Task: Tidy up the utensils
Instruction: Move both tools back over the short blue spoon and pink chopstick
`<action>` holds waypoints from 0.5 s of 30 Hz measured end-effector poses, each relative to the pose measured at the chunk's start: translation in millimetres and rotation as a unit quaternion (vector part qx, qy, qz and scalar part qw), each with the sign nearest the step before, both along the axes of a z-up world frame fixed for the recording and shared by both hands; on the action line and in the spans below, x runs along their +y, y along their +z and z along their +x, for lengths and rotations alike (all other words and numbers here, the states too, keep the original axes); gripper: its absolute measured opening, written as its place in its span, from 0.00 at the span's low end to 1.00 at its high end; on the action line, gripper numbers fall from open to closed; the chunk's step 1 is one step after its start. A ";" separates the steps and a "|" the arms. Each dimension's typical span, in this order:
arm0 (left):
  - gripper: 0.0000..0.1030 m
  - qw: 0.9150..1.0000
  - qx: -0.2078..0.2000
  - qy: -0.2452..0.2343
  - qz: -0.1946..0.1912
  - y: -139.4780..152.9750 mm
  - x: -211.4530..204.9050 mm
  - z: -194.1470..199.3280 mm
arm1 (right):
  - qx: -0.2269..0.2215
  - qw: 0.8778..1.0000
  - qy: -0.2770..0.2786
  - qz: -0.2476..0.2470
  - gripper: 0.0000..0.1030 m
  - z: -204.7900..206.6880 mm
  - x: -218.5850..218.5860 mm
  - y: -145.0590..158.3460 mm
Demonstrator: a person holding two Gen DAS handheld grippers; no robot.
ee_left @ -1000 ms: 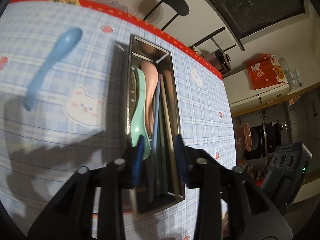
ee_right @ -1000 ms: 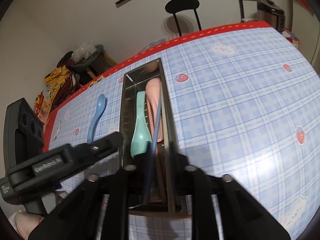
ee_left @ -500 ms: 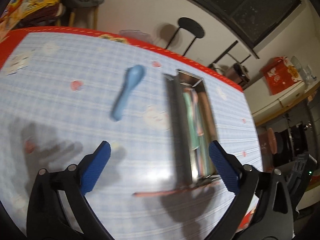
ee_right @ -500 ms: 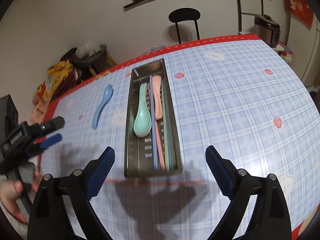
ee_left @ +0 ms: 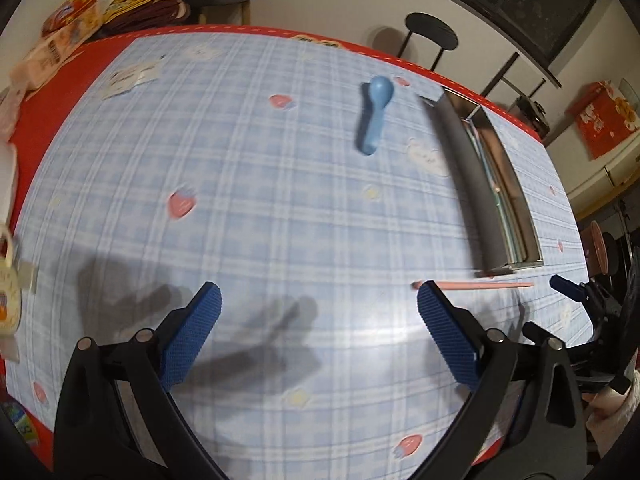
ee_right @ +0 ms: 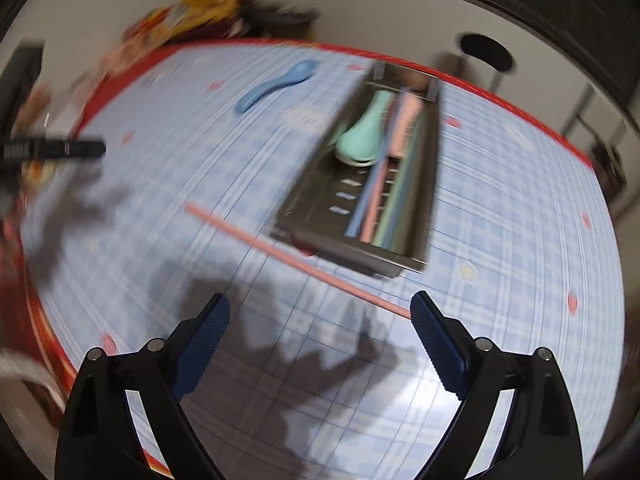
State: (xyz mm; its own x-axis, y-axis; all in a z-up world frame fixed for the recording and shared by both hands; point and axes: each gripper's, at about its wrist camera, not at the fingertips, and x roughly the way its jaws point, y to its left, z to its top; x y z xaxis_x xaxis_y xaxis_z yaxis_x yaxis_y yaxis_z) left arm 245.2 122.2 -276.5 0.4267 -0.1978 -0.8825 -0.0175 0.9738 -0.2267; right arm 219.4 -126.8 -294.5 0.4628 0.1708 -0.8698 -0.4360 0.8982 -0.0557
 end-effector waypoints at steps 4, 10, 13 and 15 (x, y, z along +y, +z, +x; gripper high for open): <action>0.94 1.000 0.002 0.020 -0.010 -1.3 12.4 -8.4 | 0.002 0.999 0.039 -0.020 0.76 6.9 14.4 -7.3; 0.94 0.999 -0.003 0.035 -0.014 0.2 24.1 -16.8 | 0.003 0.997 0.065 -0.041 0.75 16.6 27.0 -15.1; 0.94 0.999 -0.001 0.040 -0.014 -1.3 28.1 -19.4 | 0.004 0.996 0.070 -0.055 0.75 20.4 31.3 -19.4; 0.94 0.999 0.000 0.043 -0.014 -2.4 31.2 -20.8 | 0.008 0.997 0.060 -0.052 0.75 24.4 30.7 -22.6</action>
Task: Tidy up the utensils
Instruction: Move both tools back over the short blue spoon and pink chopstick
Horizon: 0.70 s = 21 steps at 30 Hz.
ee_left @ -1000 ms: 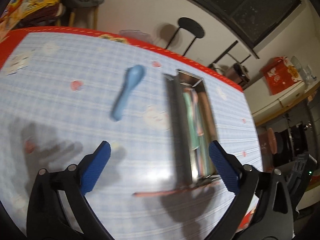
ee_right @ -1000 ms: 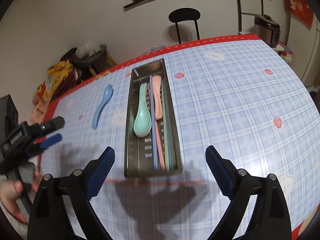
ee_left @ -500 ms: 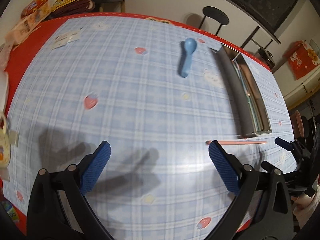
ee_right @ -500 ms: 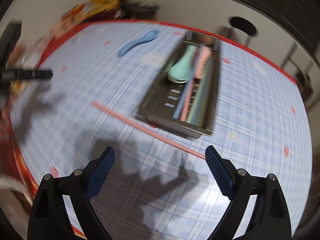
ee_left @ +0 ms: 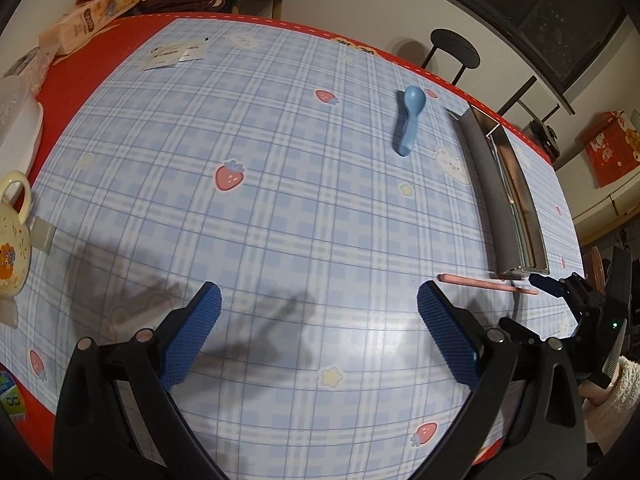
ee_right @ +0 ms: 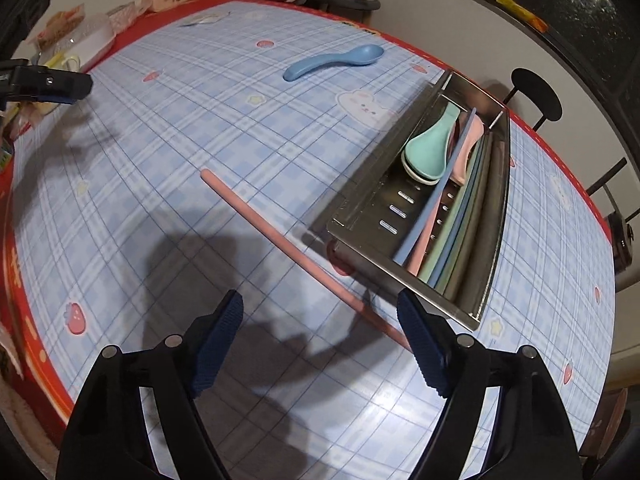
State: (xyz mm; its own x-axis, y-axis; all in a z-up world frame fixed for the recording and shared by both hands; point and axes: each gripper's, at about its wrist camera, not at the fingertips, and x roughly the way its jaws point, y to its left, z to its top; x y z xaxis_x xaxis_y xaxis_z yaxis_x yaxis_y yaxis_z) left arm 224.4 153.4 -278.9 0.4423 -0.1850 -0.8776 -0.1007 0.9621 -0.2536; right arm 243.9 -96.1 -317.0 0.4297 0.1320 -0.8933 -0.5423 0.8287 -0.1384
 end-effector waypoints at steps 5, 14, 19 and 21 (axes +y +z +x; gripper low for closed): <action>0.94 1.000 0.002 0.001 0.000 -0.5 2.9 2.3 | 0.035 0.998 -0.037 0.027 0.75 13.2 -9.1 -7.9; 0.94 1.000 0.004 -0.010 -0.005 -1.8 -5.1 11.4 | 0.093 0.992 -0.058 0.064 0.65 21.8 -17.6 -8.3; 0.94 1.000 0.006 -0.016 -0.010 -3.7 -10.8 16.6 | 0.152 0.983 -0.044 0.091 0.48 19.4 -6.6 -4.9; 0.94 1.000 0.007 -0.018 -0.009 -4.9 -12.4 18.3 | 0.152 0.985 -0.033 0.080 0.44 16.4 1.5 -5.0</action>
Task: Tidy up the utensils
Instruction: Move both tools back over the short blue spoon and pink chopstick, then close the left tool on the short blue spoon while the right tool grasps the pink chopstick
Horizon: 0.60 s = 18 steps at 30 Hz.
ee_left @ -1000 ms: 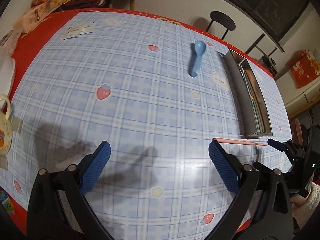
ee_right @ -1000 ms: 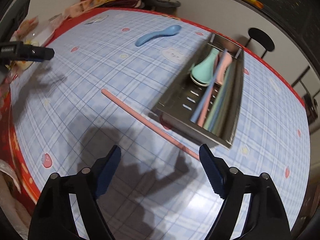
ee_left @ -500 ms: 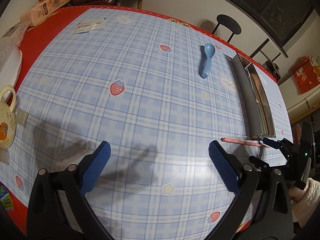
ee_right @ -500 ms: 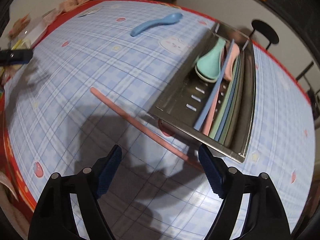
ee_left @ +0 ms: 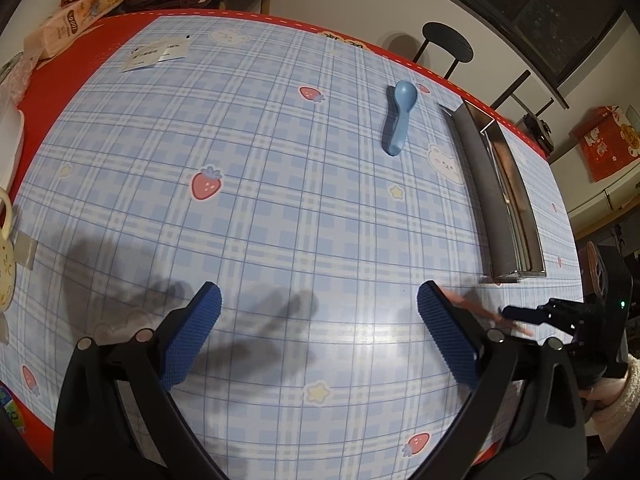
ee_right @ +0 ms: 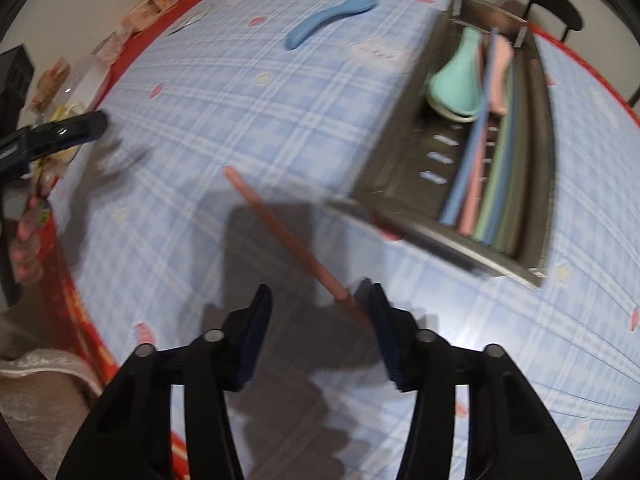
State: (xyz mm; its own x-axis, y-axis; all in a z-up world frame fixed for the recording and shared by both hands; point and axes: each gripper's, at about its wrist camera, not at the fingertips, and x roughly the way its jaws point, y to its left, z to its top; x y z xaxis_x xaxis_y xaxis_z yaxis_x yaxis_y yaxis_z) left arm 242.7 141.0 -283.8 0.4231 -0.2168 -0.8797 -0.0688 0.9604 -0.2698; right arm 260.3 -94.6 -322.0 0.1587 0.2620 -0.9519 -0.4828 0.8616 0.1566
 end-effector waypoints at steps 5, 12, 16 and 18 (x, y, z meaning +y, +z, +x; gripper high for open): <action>0.94 1.000 0.002 -0.008 -0.001 -3.1 -3.3 3.9 | -0.008 1.000 0.017 -0.017 0.14 -10.4 10.9 0.1; 0.94 0.999 -0.006 -0.044 0.015 -5.4 -16.4 21.7 | -0.014 1.000 -0.006 -0.020 0.10 -27.8 1.2 0.9; 0.94 0.997 -0.024 -0.075 0.024 -3.1 -33.3 50.6 | -0.015 0.999 -0.048 0.000 0.09 -34.5 -16.8 0.2; 0.93 0.995 -0.038 -0.092 0.028 -1.9 -45.4 71.2 | -0.015 0.998 -0.061 0.008 0.09 -37.1 -22.7 -0.1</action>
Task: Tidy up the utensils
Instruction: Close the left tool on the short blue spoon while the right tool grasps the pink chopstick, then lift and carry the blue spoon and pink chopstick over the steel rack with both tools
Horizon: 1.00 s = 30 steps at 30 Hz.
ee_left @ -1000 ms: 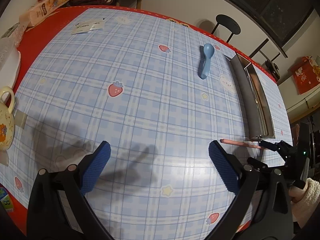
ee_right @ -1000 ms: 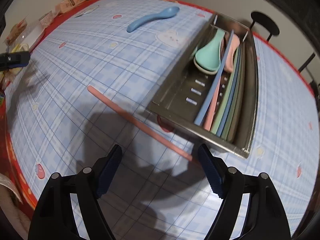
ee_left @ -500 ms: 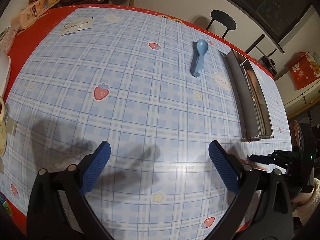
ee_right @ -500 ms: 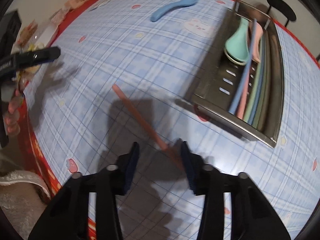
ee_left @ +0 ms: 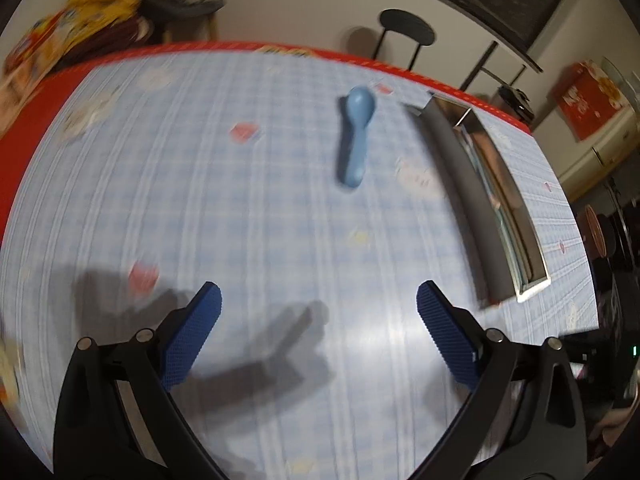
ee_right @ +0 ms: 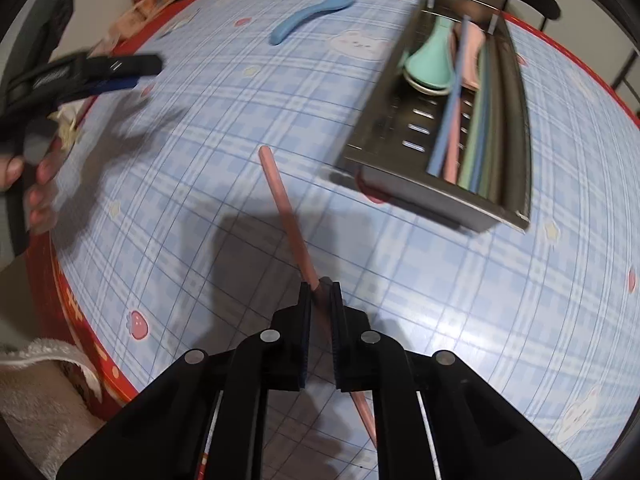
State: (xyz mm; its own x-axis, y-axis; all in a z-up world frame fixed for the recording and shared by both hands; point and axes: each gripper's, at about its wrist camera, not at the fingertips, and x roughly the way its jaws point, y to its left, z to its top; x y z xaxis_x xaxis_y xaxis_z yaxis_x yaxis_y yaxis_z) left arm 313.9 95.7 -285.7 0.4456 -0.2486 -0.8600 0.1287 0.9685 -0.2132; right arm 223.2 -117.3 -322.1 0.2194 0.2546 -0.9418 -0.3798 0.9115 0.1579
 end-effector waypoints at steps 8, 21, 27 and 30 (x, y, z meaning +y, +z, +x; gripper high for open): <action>0.58 0.999 -0.008 -0.036 0.012 -13.2 -48.2 93.6 | -0.001 0.998 -0.044 0.036 0.09 -8.8 -17.4 -1.1; 0.18 0.996 0.011 -0.056 0.074 -40.8 -79.5 133.9 | 0.000 0.996 -0.073 0.054 0.09 0.9 -33.6 4.4; 0.18 0.995 0.012 -0.074 0.070 -37.3 -66.9 106.8 | -0.007 0.996 -0.077 0.040 0.09 -2.2 -22.8 4.4; 0.18 0.997 0.022 -0.065 0.045 -32.0 -52.9 84.8 | 0.001 0.995 -0.078 0.059 0.06 -7.3 -15.4 2.3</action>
